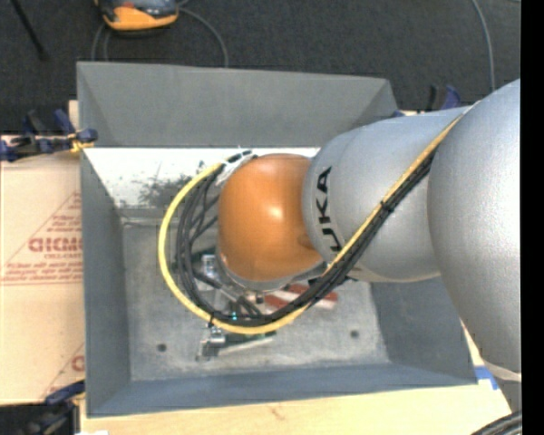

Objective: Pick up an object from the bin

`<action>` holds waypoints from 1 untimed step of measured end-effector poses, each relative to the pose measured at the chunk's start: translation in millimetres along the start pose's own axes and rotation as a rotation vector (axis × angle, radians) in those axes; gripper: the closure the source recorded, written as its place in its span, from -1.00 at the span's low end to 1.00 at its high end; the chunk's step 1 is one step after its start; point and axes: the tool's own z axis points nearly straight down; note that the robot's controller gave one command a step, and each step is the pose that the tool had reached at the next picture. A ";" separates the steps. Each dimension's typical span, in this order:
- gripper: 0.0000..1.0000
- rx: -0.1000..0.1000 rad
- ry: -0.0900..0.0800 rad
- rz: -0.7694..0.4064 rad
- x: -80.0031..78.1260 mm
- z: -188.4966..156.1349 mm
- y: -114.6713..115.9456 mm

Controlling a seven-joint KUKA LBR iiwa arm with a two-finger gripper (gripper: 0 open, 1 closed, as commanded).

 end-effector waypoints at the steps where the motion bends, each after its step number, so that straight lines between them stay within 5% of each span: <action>1: -1.00 -0.002 -0.007 0.004 -2.1 -3.8 -0.6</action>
Offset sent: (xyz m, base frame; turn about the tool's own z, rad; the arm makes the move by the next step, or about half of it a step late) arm -0.0154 -0.0626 -0.0531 -0.0899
